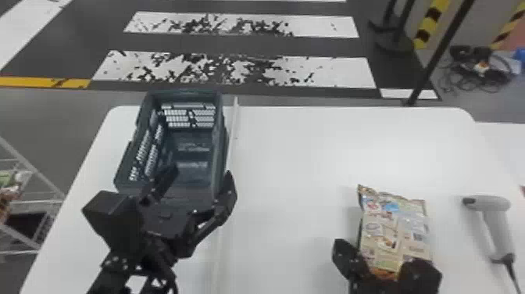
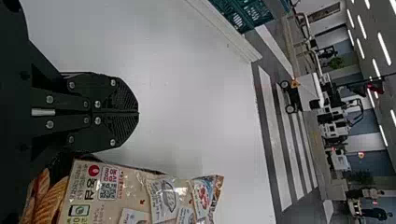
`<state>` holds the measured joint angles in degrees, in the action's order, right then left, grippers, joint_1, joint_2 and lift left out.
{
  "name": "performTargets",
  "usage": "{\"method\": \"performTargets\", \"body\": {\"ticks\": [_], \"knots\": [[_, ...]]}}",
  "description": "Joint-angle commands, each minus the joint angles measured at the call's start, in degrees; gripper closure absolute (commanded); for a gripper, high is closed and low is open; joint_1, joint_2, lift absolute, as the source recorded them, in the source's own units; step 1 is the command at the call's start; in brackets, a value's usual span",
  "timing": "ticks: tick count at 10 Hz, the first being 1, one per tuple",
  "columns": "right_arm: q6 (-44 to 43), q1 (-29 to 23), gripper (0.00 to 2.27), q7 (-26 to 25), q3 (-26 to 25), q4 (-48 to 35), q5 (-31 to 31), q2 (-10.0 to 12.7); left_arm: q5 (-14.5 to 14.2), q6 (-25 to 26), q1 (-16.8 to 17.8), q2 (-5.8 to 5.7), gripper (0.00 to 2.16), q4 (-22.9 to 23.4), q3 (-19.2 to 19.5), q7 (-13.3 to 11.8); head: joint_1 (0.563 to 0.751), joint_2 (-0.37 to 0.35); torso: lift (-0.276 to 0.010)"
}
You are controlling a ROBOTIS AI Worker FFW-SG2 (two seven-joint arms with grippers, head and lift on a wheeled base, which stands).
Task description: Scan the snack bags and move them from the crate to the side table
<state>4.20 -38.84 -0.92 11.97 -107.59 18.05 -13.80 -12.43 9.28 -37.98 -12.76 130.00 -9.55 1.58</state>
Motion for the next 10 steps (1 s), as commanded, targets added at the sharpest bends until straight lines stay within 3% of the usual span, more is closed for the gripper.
{"method": "performTargets", "body": {"ticks": [1, 8, 10], "knots": [[0.0, 0.0, 2.24, -0.2, -0.7, 0.5, 0.2, 0.0, -0.1, 0.0, 0.0, 0.02, 0.05, 0.0, 0.1, 0.0, 0.695, -0.013, -0.087], [-0.2, -0.1, 2.24, -0.6, -2.8, 0.6, 2.7, -0.5, 0.1, -0.2, 0.4, 0.81, 0.05, -0.5, -0.1, 0.3, 0.695, -0.068, -0.087], [0.0, -0.5, 2.24, -0.4, -2.4, -2.5, 3.4, -0.6, 0.1, -0.4, 0.4, 0.81, 0.05, -0.8, -0.1, 0.3, 0.695, -0.066, -0.087]]}}
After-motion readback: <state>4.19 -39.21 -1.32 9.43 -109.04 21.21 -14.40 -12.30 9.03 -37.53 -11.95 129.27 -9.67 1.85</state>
